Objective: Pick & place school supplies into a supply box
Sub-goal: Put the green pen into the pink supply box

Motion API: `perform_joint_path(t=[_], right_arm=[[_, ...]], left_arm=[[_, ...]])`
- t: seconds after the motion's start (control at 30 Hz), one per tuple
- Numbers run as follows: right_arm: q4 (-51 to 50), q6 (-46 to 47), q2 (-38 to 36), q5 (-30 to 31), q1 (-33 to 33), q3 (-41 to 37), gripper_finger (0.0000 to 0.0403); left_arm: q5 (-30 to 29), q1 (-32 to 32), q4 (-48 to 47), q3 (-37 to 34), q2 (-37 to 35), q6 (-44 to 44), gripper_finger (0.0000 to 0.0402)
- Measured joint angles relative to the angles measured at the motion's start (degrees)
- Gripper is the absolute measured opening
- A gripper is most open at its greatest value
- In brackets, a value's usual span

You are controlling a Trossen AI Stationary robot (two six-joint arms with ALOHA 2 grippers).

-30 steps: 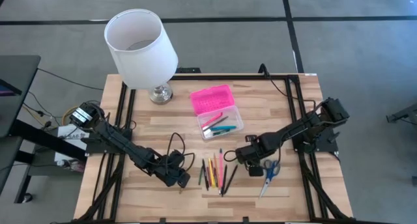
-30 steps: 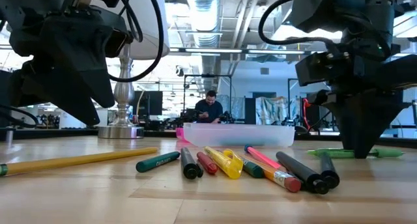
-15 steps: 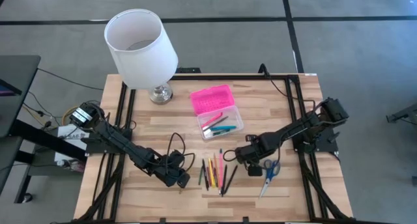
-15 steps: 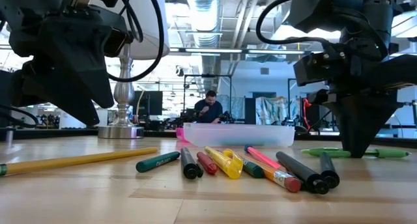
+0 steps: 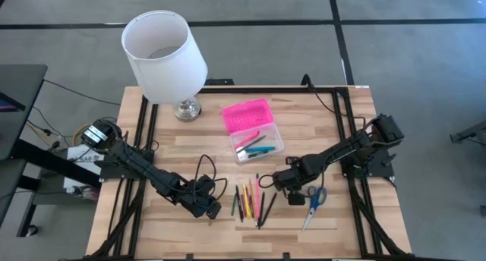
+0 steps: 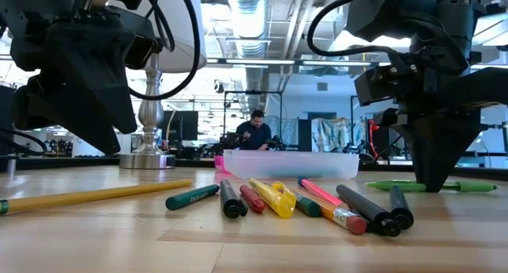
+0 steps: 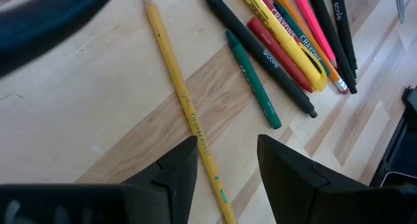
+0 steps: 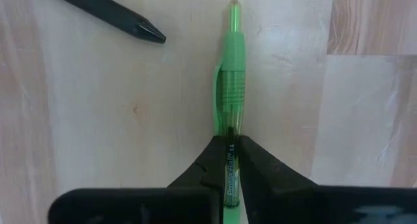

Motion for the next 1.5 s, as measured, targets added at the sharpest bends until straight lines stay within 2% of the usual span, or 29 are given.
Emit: perform_joint_path(t=[0.27,0.6,1.0,1.27,1.5], right_arm=[[-0.9,0.0,0.1,1.6,-0.2,0.9,0.0012],[-4.2,0.0,0.1,0.7,-0.1,1.5,0.0013],[-14.3,-8.1,0.0,0.6,-0.9,11.3,0.0013],[-18.1,-14.5,-0.1,4.6,-5.3,19.5,0.0013],[-12.6,-22.7,-0.1,6.4,-14.4,22.5,0.0012]], left_arm=[[0.0,0.0,-0.3,0.0,0.0,0.0,0.0153],[1.0,0.0,-0.4,0.0,0.0,-1.3,0.0153],[0.4,0.0,-1.8,0.0,0.0,-1.2,0.0153],[0.4,-0.1,-3.1,0.0,0.0,-1.3,0.0153],[-2.0,-0.1,-3.4,0.0,0.0,-1.4,0.0153]])
